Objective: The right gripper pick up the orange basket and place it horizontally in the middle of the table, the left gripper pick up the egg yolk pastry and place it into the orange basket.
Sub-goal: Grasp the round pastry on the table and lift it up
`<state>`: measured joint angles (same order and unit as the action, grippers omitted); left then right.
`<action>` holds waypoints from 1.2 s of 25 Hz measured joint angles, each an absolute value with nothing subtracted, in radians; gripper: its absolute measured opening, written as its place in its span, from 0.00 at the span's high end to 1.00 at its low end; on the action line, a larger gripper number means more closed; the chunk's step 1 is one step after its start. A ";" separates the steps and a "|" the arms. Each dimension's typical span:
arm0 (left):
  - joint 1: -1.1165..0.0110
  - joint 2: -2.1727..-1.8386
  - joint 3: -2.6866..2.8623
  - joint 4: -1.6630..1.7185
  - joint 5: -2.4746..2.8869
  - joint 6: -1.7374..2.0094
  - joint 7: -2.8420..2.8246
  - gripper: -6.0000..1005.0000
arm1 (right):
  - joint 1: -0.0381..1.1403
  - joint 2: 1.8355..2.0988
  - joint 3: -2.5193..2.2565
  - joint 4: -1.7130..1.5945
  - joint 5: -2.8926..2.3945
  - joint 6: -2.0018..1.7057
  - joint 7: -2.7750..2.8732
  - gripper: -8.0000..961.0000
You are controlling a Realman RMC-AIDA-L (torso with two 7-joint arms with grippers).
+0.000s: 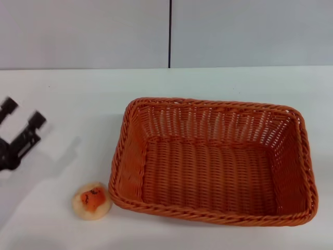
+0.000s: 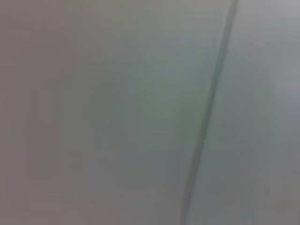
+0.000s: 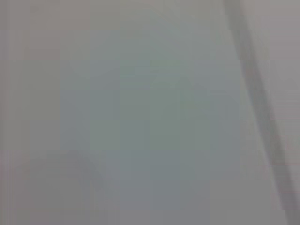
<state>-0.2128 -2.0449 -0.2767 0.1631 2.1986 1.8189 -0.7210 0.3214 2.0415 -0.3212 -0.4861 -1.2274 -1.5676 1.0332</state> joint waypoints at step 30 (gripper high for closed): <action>-0.120 -2.056 0.122 0.290 2.200 1.768 -0.675 0.21 | 0.302 2.047 -0.160 -0.336 -1.158 -1.464 0.982 0.59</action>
<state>-0.1197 -2.0565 0.1217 0.2900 2.2000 1.7679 -0.6748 0.3019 2.0467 -0.1596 -0.3359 -1.1583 -1.4645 0.9820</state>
